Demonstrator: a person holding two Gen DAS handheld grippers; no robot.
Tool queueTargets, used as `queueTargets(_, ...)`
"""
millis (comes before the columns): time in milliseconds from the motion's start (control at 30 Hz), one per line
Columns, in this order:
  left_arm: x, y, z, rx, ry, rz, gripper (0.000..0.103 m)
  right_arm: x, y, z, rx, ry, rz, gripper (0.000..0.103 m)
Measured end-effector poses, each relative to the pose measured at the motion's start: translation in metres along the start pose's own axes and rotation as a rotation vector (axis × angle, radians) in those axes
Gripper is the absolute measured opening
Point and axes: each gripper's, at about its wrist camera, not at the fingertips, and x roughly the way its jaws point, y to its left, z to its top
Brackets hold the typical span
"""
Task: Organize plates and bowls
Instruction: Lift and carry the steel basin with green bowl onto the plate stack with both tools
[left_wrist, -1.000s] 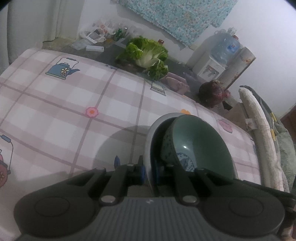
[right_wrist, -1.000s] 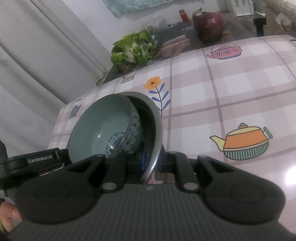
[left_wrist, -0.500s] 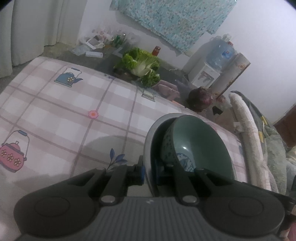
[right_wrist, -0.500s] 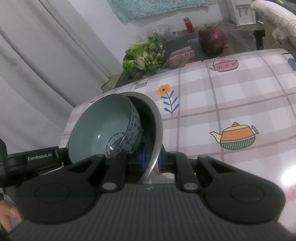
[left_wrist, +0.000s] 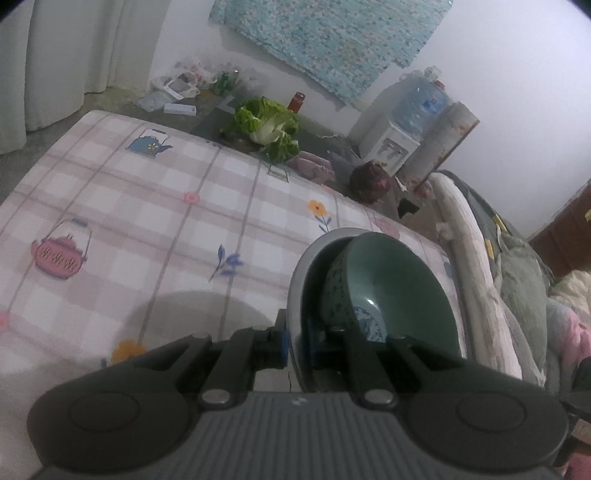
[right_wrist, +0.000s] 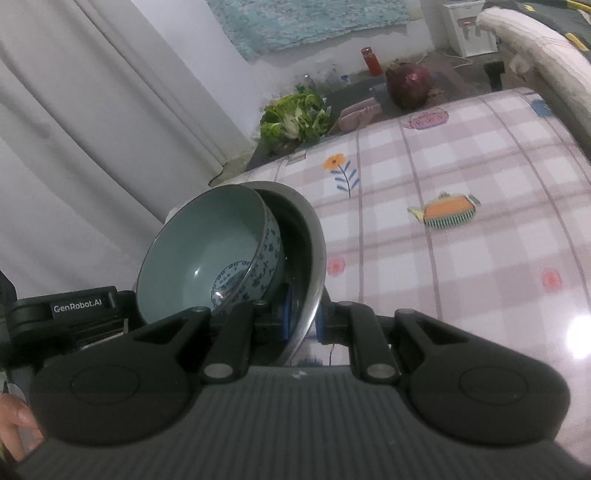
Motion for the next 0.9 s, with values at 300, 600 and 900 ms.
queueTargets(300,-0.039,0.001,-0.056,0.012,0.021,0.005,0.009,-0.047,0.008,-0.060,0.039,0.008,-0.018,0.012)
queueTargets(600,-0.035,0.009,-0.098,0.007,0.089,0.023,0.009,-0.056,-0.008,-0.109,0.075,0.061,-0.029,0.012)
queueTargets(900,-0.018,0.013,-0.118,0.022,0.135,0.049,0.011,-0.041,-0.024,-0.127,0.087,0.103,-0.052,0.012)
